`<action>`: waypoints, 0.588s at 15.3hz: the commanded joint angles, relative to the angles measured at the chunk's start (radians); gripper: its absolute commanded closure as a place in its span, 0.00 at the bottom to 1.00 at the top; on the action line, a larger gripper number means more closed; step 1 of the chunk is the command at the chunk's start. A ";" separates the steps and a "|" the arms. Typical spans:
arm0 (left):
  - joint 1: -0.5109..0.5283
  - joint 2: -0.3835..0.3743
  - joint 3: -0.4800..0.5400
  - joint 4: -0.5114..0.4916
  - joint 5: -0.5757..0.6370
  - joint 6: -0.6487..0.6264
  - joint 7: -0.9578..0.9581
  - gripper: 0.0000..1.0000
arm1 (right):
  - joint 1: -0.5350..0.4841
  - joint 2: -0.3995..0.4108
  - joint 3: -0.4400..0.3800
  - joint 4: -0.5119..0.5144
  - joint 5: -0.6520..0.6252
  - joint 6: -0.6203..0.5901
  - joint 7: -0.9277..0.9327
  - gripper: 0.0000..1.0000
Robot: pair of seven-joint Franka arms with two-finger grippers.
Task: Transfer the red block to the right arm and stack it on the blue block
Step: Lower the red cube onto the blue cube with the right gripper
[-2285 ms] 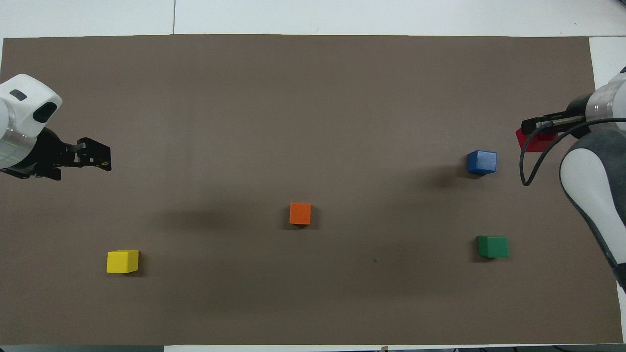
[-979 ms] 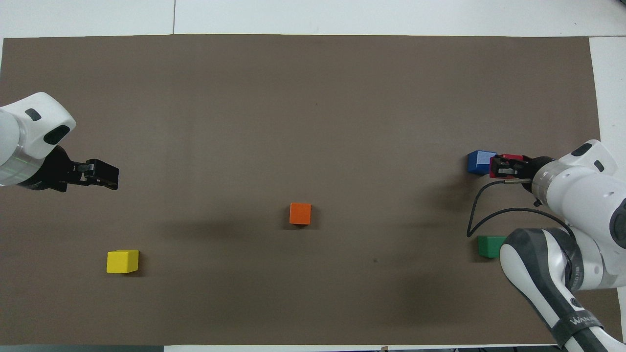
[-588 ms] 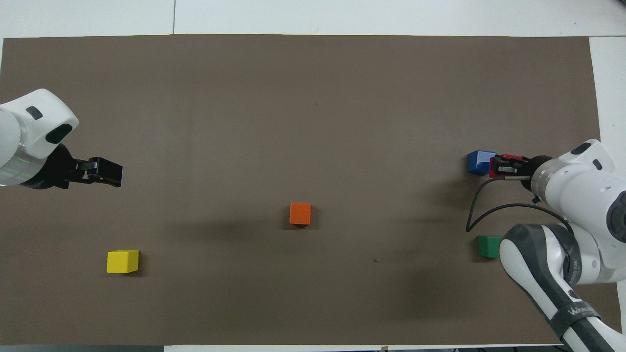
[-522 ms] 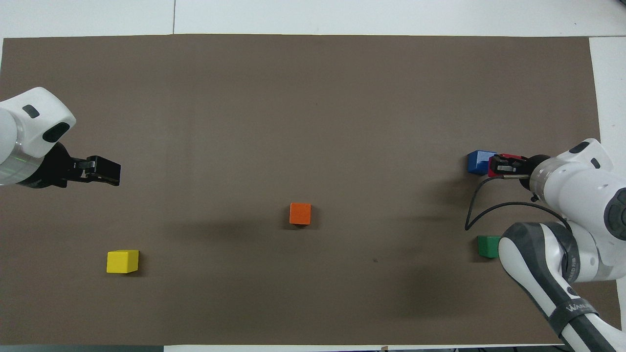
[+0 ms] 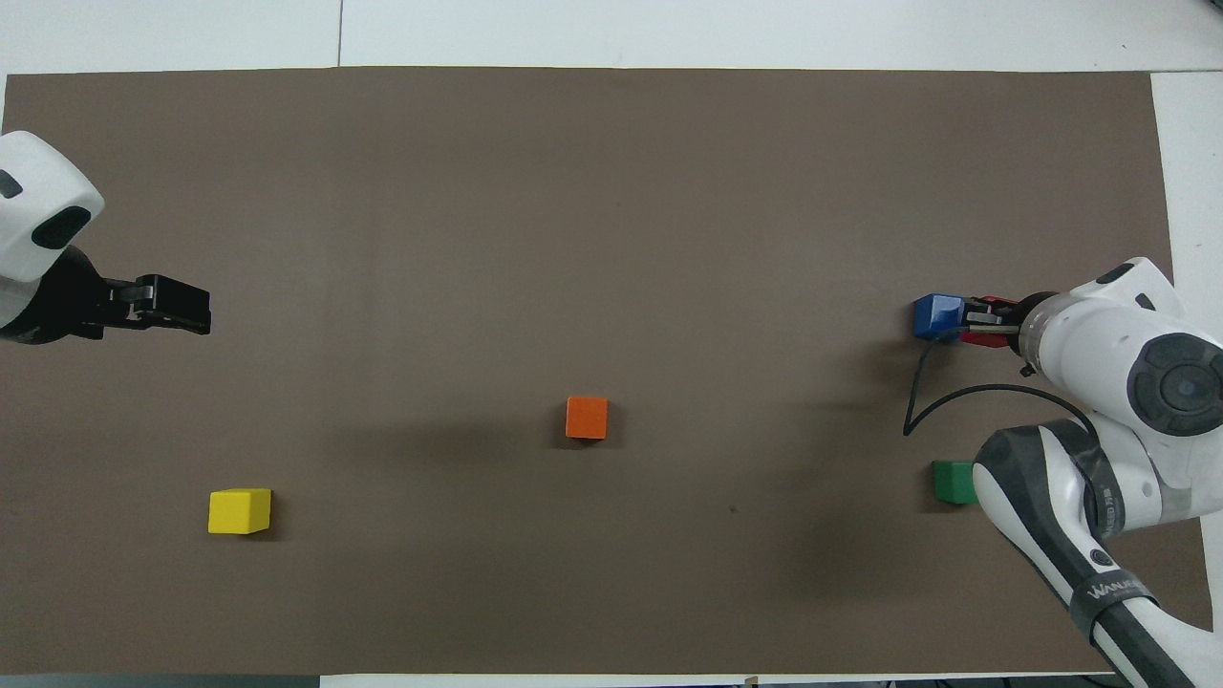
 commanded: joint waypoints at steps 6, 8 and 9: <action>-0.004 0.003 0.004 0.006 0.011 0.006 -0.001 0.00 | 0.034 0.041 0.010 0.068 -0.030 -0.059 0.110 1.00; -0.001 0.002 0.004 0.003 0.011 0.011 -0.004 0.00 | 0.041 0.048 0.010 0.077 -0.030 -0.075 0.119 1.00; -0.001 0.002 0.004 0.003 0.012 0.012 -0.004 0.00 | 0.045 0.058 0.010 0.082 -0.030 -0.075 0.128 1.00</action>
